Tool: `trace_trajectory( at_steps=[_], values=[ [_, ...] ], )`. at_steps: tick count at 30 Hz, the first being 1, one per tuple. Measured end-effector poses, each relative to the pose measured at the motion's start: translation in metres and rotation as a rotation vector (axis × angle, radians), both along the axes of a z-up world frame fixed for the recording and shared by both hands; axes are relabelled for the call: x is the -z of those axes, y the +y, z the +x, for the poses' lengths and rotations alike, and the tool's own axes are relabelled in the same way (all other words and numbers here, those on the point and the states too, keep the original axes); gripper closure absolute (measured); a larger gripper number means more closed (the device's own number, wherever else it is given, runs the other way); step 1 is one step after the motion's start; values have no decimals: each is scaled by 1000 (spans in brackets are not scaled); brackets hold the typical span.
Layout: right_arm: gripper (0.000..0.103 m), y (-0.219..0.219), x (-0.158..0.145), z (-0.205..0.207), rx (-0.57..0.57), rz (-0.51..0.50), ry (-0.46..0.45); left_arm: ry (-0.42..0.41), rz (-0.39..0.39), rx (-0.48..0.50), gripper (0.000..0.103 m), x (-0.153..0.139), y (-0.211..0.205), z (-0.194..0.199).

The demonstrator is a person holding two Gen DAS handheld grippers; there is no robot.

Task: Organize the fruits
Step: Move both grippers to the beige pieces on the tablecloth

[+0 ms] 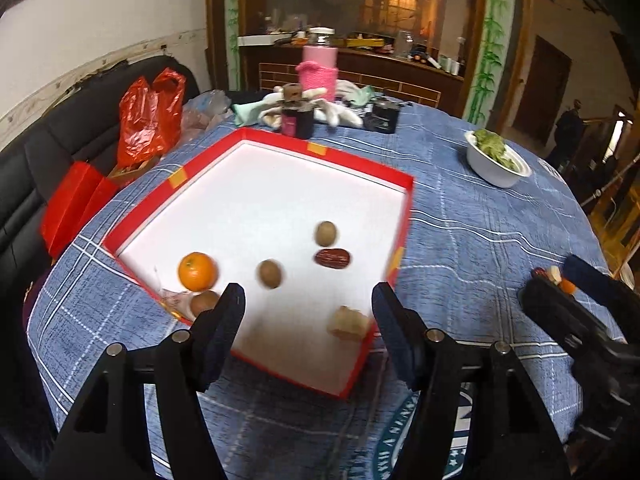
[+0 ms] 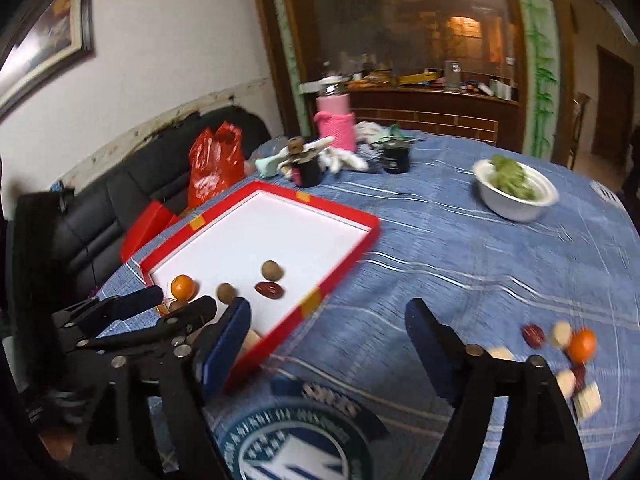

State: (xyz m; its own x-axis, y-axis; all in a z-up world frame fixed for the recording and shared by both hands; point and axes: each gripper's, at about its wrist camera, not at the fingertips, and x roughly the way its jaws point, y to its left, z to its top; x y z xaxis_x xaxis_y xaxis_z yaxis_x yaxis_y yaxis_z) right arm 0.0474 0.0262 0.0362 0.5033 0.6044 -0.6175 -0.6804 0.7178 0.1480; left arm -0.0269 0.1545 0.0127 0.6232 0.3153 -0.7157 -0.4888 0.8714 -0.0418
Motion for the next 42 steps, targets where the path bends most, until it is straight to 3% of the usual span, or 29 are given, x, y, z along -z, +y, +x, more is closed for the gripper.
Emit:
trace_trajectory(
  at_steps=[2, 3, 10, 15, 25, 31, 36, 38, 42],
  values=[
    [2, -25, -1, -2, 42, 12, -17, -5, 5, 11, 27, -1, -7, 0],
    [1, -37, -1, -3, 65, 13, -25, -9, 8, 18, 27, -1, -11, 0],
    [1, -133, 11, 1, 259, 1, -35, -18, 22, 161, 27, 2, -56, 9],
    [1, -182, 29, 6, 355, 31, 25, -4, 38, 259, 27, 8, -86, 20],
    [6, -176, 50, 16, 308, -9, 92, 11, 51, 339, 27, 14, -110, 41],
    [17, -173, 61, 38, 306, -22, 154, 16, 45, 356, 27, 21, -115, 49],
    [17, -170, 65, 43, 302, -20, 158, 20, 36, 360, 27, 24, -116, 58],
    [23, -168, 66, 44, 298, -26, 157, 18, 31, 360, 27, 25, -117, 63],
    [25, -164, 69, 49, 299, -38, 163, 13, 24, 359, 27, 26, -118, 70]
  ],
)
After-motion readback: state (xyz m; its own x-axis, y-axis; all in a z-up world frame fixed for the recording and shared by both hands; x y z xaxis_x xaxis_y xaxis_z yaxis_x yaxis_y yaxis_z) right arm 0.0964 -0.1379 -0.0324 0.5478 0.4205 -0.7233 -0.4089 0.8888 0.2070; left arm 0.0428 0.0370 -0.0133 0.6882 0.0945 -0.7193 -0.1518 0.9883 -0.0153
